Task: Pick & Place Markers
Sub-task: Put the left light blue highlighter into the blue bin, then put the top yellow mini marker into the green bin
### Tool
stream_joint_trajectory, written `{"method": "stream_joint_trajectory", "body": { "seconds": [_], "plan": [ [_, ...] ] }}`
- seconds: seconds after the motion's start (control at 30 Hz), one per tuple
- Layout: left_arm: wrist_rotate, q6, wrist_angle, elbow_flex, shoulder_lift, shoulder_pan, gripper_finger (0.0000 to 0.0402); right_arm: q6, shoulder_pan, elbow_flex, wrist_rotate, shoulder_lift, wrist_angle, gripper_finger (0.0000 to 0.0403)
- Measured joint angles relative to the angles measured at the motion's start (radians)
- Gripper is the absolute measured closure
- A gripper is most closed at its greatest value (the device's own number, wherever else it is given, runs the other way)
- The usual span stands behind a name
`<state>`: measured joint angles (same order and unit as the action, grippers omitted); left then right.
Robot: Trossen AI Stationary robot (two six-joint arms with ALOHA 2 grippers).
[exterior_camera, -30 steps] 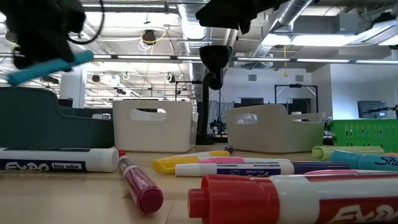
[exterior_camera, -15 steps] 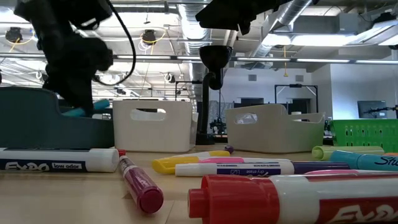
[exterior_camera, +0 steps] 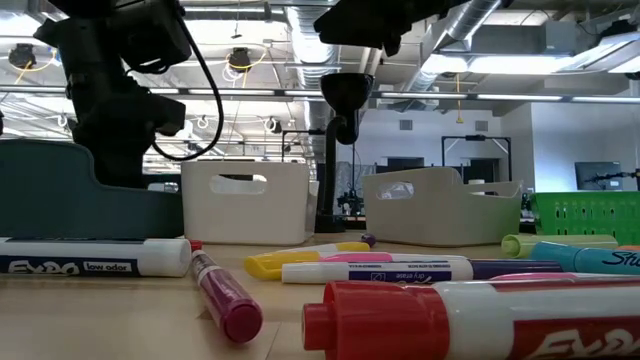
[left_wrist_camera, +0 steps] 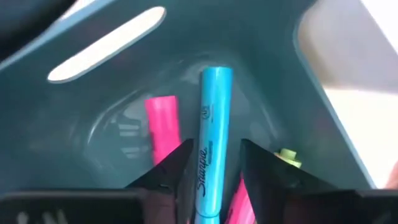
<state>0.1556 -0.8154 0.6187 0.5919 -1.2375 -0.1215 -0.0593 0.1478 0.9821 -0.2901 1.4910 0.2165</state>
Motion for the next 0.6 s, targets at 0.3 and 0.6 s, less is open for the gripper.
{"method": "stream_joint_trajectory", "body": {
  "seconds": [0.3, 0.6],
  "plan": [
    [0.006, 0.0, -0.003, 0.011, 0.106, 0.0, 0.0261, 0.036, 0.002, 0.0, 0.014, 0.0, -0.008, 0.0272],
    [0.069, 0.055, -0.104, 0.011, 0.292, -0.011, 0.0285, 0.097, 0.002, 0.0, 0.014, 0.0, -0.062, 0.0272]
  ]
}}
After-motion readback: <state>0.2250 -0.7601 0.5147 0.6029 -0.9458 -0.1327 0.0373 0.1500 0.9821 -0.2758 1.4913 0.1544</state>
